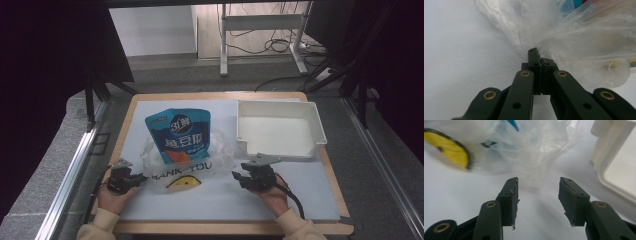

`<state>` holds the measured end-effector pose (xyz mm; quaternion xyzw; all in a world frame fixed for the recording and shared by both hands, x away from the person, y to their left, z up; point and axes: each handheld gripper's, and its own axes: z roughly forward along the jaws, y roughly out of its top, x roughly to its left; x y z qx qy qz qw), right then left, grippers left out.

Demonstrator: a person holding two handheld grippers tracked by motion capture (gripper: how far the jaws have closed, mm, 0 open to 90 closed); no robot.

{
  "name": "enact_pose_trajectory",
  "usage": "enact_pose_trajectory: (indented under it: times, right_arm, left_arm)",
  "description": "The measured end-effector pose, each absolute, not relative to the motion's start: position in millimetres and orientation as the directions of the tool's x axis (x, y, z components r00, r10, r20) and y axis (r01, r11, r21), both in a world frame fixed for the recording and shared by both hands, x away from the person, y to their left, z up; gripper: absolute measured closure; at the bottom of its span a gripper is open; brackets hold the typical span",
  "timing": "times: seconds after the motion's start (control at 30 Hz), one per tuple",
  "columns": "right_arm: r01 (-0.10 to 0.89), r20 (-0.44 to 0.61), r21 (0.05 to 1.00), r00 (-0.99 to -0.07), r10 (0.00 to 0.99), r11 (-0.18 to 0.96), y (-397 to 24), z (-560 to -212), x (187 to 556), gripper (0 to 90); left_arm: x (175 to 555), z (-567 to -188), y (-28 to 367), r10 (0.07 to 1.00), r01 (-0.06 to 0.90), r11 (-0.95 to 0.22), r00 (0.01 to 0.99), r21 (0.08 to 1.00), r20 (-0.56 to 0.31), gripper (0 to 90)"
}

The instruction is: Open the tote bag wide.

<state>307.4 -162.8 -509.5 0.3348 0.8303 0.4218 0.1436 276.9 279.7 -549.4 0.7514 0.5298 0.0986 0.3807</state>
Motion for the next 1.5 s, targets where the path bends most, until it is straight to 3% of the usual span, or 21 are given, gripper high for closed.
enact_pose_trajectory:
  times: [0.03,0.13,0.17,0.23,0.3,0.5,0.67,0.83,0.87,0.93,0.97,1.1,1.5]
  right_arm:
    - [0.435,0.044,0.797,-0.735,0.677,0.420,-162.8,-509.5,307.4,53.7]
    - [0.402,0.050,0.818,-0.762,0.645,0.412,-164.6,-498.0,287.9,69.9]
    - [0.402,0.050,0.818,-0.762,0.645,0.412,-164.6,-498.0,287.9,69.9]
    - [0.363,0.045,0.836,-0.793,0.608,0.411,-159.0,-487.8,275.1,80.8]
    - [0.337,0.049,0.851,-0.814,0.579,0.403,-151.8,-478.6,268.9,84.4]
    - [0.226,-0.020,0.884,-0.856,0.517,0.408,-123.6,-448.6,264.2,86.1]
    - [0.173,-0.076,0.907,-0.830,0.553,0.384,-109.8,-419.6,289.7,86.8]
    - [0.194,-0.074,0.902,-0.811,0.580,0.386,-108.0,-412.4,325.4,80.7]
    - [0.225,-0.057,0.898,-0.792,0.608,0.378,-110.8,-415.3,342.8,73.0]
    - [0.244,-0.043,0.896,-0.785,0.618,0.372,-112.8,-417.4,350.8,68.7]
    - [0.276,-0.019,0.895,-0.761,0.648,0.351,-116.6,-421.8,365.2,62.0]
    - [0.308,-0.009,0.887,-0.735,0.678,0.345,-116.2,-430.4,383.0,55.8]
    - [0.367,-0.003,0.837,-0.739,0.674,0.406,-103.7,-457.5,399.7,53.4]
  left_arm:
    - [276.9,-549.3,280.0,0.871,0.721,-0.153,0.422,0.675,-0.253,89.6]
    - [277.1,-549.4,279.5,0.871,0.721,-0.149,0.419,0.676,-0.255,89.5]
    - [277.1,-549.4,279.5,0.871,0.721,-0.149,0.419,0.676,-0.255,89.5]
    - [277.3,-549.3,279.5,0.871,0.722,-0.151,0.421,0.676,-0.254,89.5]
    - [277.5,-549.3,279.8,0.870,0.722,-0.154,0.423,0.674,-0.255,89.5]
    - [278.0,-549.4,279.6,0.868,0.723,-0.152,0.424,0.674,-0.258,89.4]
    - [277.5,-549.1,279.0,0.869,0.723,-0.153,0.423,0.674,-0.258,89.4]
    - [277.5,-549.3,279.3,0.868,0.723,-0.151,0.424,0.675,-0.259,89.3]
    - [277.7,-549.7,279.3,0.868,0.722,-0.145,0.422,0.676,-0.264,89.3]
    - [277.7,-549.7,279.4,0.867,0.722,-0.144,0.421,0.676,-0.265,89.3]
    - [277.6,-549.7,279.7,0.866,0.724,-0.146,0.423,0.674,-0.266,89.3]
    - [277.5,-549.6,279.5,0.868,0.723,-0.149,0.423,0.675,-0.261,89.3]
    - [277.3,-549.6,280.1,0.867,0.723,-0.150,0.424,0.674,-0.262,89.0]
